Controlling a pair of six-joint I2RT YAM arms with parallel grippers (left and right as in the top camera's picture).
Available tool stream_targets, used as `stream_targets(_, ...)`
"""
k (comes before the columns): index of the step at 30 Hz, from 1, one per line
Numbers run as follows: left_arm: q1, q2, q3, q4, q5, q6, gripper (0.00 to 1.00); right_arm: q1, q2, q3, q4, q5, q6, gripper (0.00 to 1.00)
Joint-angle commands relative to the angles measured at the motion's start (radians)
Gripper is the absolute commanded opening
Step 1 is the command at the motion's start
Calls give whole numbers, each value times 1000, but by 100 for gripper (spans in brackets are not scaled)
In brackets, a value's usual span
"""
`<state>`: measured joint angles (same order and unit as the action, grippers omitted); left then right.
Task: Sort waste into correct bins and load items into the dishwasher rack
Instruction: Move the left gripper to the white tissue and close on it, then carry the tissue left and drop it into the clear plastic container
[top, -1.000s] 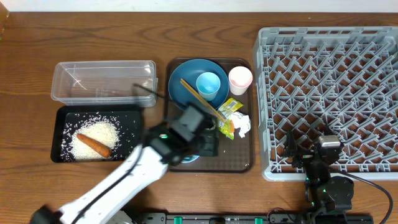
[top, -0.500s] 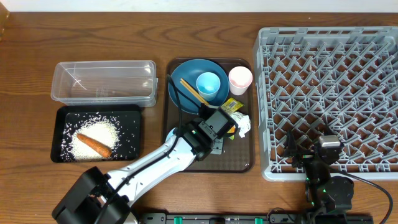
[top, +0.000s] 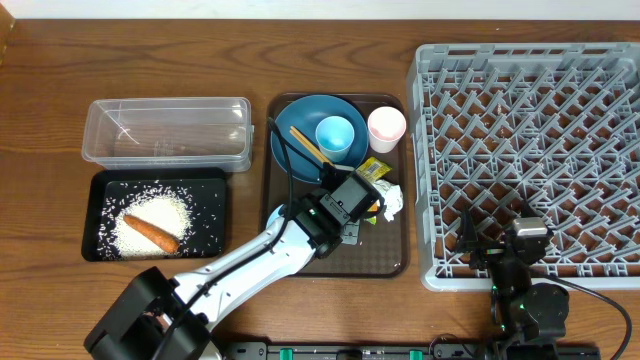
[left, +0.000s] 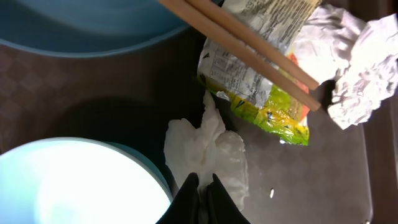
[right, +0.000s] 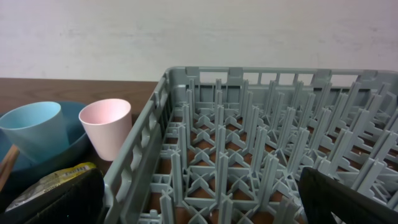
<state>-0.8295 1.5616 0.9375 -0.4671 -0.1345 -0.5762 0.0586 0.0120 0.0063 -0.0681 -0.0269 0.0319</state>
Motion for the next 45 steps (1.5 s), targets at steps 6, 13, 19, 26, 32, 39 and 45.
stream_targets(6,7,-195,11,-2,-17,24,6,3,-6,-1,-4,-4,-19,99)
stream_targets(13,104,-372,11,-2,-111,86,6,3,-6,-1,-4,-3,-18,99)
stream_targets(19,280,-444,11,24,-274,86,6,3,-6,-1,-4,-4,-18,99)
stream_targets(26,516,-390,11,154,-277,86,6,3,-6,-1,-4,-3,-19,99)
stream_targets(32,680,-257,11,197,-273,86,6,3,-6,-1,-4,-3,-18,99)
stream_targets(39,773,-55,11,277,-270,137,7,3,-6,-1,-4,-3,-18,99)
stream_targets(45,779,-1,11,323,-270,176,17,3,-6,-1,-4,-4,-18,99)
